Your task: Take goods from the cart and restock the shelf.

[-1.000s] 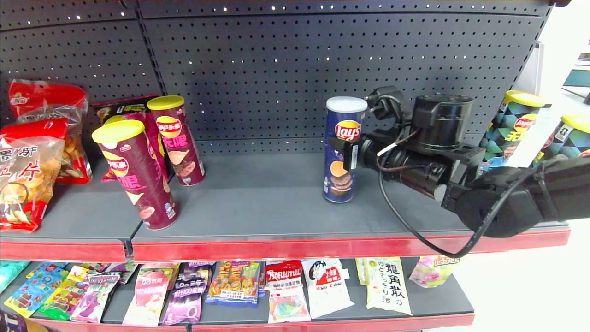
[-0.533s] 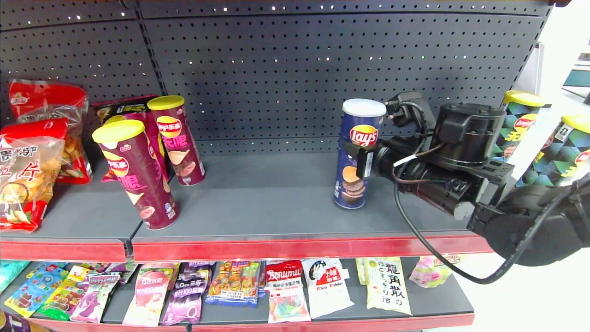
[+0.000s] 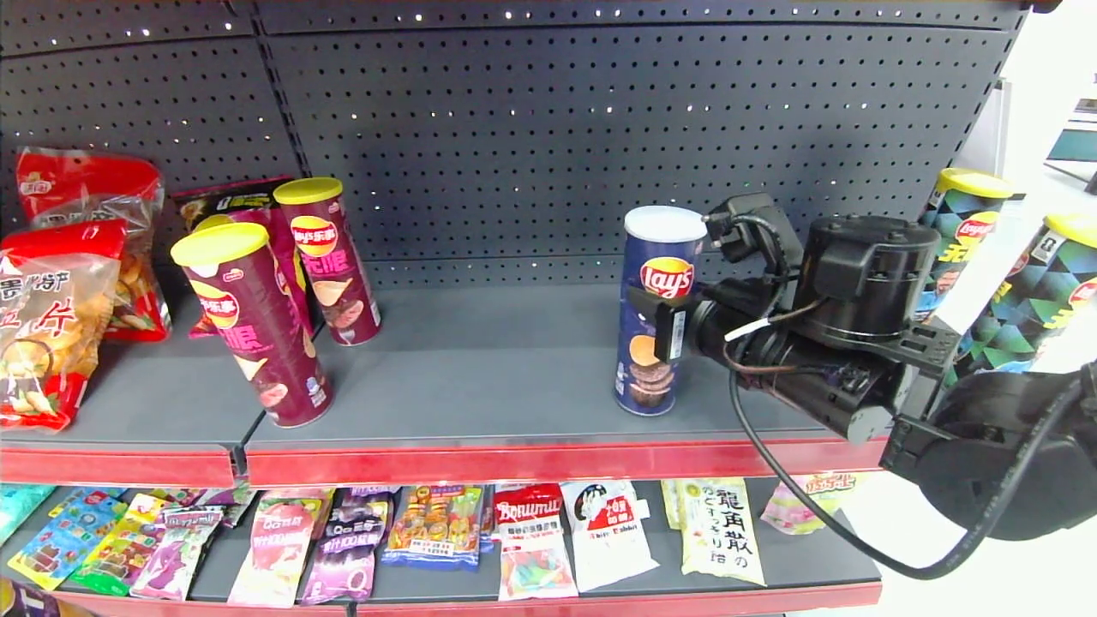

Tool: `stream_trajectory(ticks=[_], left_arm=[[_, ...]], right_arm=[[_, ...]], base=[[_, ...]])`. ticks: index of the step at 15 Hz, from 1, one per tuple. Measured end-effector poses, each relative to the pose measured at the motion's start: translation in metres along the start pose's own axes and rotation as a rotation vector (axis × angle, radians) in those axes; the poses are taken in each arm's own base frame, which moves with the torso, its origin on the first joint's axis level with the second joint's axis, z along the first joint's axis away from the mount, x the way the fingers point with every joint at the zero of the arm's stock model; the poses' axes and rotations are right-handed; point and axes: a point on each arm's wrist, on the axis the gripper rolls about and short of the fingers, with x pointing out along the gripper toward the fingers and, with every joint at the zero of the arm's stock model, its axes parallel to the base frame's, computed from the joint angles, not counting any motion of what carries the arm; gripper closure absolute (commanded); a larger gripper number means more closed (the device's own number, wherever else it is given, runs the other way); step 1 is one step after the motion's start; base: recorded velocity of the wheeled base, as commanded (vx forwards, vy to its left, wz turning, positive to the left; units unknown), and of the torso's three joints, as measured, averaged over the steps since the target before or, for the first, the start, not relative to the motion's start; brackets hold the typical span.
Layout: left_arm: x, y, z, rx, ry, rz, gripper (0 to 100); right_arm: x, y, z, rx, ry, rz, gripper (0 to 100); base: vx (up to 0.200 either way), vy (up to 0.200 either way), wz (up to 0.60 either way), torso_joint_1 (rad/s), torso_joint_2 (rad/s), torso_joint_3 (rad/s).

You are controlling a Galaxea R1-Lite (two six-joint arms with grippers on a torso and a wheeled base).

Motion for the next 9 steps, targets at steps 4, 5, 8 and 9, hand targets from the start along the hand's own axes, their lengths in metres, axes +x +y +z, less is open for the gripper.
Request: stream_trajectory(ticks=[4,5,8,9], left_arm=[[0.0,0.0,-0.001,0.0,0.001,0.0,100],[0.0,0.0,-0.001,0.001,0.001,0.0,100],[0.0,0.0,-0.001,0.0,0.001,0.0,100],[0.0,0.0,0.0,0.0,0.0,0.0,100]], right_arm=[[-0.002,0.008,-0.001,0.01,0.002,-0.012,100],[-0.003,0.011,-0.001,0.013,0.002,-0.004,100],[-0.004,0.016,-0.002,0.012,0.004,0.011,100],[-0.005,0.018,-0.003,0.01,0.008,0.016,100]], base=[[0.0,0.0,0.0,0.0,0.0,0.0],[0.0,0.0,0.0,0.0,0.0,0.0],[0.0,0.0,0.0,0.0,0.0,0.0],[0.0,0.0,0.0,0.0,0.0,0.0]])
